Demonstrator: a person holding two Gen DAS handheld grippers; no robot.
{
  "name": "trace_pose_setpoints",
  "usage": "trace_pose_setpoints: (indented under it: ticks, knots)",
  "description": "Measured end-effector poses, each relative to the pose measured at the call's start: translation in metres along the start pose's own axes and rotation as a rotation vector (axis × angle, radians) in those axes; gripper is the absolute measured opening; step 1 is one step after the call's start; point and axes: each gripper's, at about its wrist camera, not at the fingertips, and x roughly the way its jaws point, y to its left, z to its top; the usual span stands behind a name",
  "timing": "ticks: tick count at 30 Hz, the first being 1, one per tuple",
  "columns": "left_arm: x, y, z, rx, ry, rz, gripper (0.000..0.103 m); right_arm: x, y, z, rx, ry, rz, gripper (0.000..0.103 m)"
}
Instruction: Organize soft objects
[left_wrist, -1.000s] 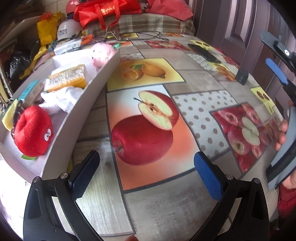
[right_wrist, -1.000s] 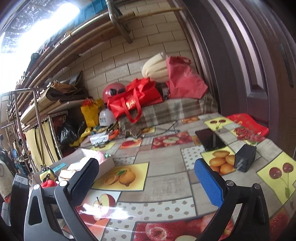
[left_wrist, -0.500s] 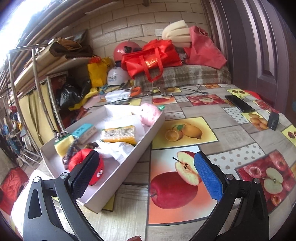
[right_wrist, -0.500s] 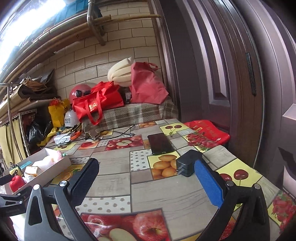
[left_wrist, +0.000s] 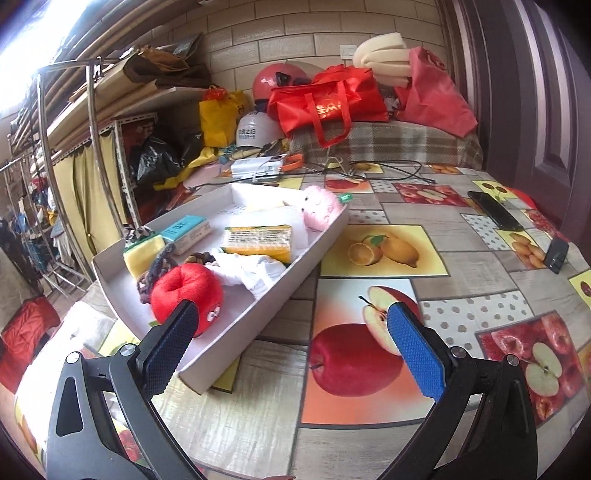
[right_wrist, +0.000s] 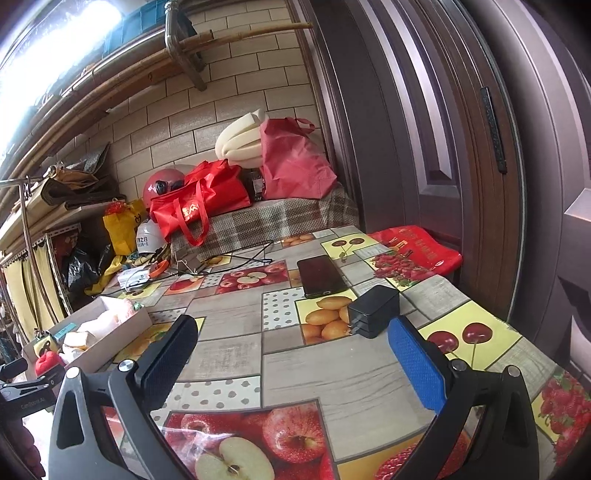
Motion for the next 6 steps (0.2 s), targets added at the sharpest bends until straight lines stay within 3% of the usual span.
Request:
trace_pose_setpoints:
  ticks: [6]
  knots:
    - [-0.011, -0.020, 0.000, 0.023, -0.018, -0.065, 0.103, -0.007, -0.021, 0.000, 0.031, 0.017, -0.008, 0.103]
